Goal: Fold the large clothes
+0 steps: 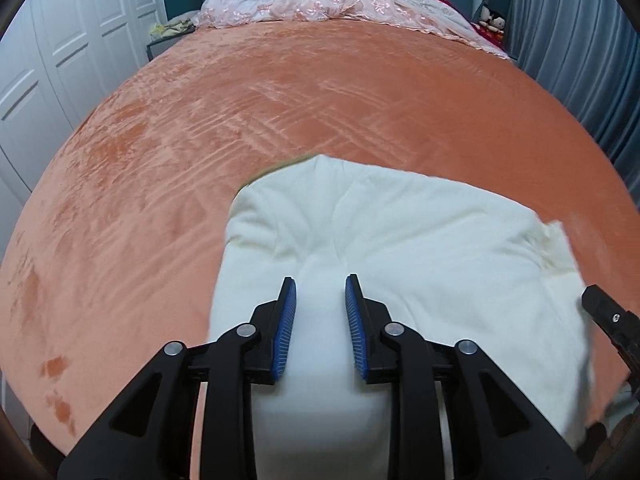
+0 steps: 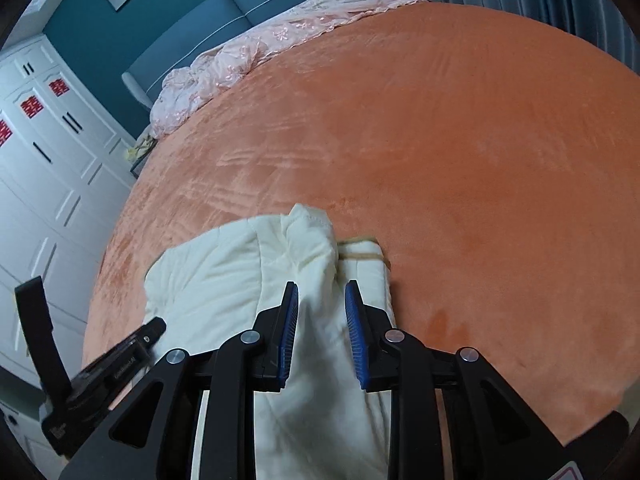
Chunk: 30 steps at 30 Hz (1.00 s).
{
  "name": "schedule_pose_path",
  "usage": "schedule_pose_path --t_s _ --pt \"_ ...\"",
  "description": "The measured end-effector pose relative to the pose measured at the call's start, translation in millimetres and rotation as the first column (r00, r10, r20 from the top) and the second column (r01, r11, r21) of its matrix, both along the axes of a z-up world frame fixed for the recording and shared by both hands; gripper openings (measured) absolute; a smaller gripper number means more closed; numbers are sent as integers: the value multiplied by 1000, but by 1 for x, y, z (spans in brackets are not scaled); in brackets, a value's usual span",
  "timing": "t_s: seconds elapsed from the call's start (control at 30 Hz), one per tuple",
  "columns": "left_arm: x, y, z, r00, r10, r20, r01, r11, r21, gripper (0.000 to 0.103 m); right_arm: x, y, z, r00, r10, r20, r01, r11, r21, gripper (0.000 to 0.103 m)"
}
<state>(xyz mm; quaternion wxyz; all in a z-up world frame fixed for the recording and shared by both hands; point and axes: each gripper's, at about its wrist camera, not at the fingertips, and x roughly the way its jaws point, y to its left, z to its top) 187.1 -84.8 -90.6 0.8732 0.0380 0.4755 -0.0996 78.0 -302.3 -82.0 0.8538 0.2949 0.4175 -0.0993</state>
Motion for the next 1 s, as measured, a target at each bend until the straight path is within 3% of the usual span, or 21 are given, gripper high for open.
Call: schedule_pose_path --t_s 0.1,0.17,0.23,0.37,0.53,0.8,0.9,0.93,0.97,1.0 --pt "-29 12 12 999 -22 -31 21 1000 -18 29 -21 10 -5 992 93 -87 -88 995 55 26" --pt "-45 18 12 998 -20 -54 18 1000 -23 29 -33 19 -10 985 123 -118 -121 992 28 24" --pt "-55 23 11 997 -9 -75 7 999 -34 29 -40 23 -13 984 124 -129 -127 992 -13 21" --pt "-72 32 15 994 -5 -109 -1 998 -59 29 -43 22 -11 984 108 -139 -110 994 -10 19" --pt "-81 24 0 996 -27 -90 29 999 14 29 -33 32 -23 968 147 -204 -161 985 -57 19" --pt "-83 11 -15 999 -29 -25 31 996 82 29 -25 32 -41 972 134 -192 -149 986 -69 19" --pt "-81 21 -5 999 -6 -49 7 1000 22 29 -30 28 -30 980 117 -164 -126 991 -45 28" --pt "-78 30 1 997 6 -75 -9 999 -34 35 -35 24 -24 983 107 -150 -114 993 -42 34" --pt "-75 38 7 995 20 -97 -28 996 -82 44 -39 20 -19 987 91 -133 -97 995 -40 49" --pt "-73 46 11 993 44 -114 -58 991 -122 67 -43 14 -15 990 62 -126 -67 997 -39 55"
